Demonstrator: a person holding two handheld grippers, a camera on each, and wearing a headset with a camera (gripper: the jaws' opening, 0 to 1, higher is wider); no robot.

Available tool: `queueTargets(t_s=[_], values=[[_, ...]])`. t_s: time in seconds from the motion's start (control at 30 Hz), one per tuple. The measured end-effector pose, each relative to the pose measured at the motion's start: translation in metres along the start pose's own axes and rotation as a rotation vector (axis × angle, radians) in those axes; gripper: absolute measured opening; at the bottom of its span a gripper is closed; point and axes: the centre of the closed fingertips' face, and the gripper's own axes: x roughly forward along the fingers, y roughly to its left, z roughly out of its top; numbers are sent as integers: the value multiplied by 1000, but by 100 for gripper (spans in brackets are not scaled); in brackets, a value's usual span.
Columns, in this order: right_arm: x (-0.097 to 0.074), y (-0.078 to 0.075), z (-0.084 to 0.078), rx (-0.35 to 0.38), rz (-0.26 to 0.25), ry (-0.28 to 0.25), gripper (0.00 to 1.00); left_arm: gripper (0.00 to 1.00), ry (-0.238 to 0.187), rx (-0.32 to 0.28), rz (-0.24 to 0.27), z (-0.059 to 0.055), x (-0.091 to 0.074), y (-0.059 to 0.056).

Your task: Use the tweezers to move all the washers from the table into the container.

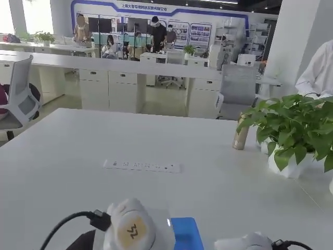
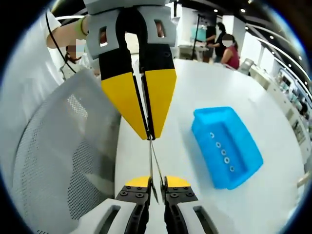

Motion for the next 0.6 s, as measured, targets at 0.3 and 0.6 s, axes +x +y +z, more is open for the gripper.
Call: queueTargets(t_s=[0.3,0.6], values=[[18,2,-17,59,-49,-4,7,0,83,14,-11,-40,17,2],[28,5,-30,18,-60,40,3,0,150,46,-2,-65,17,2]])
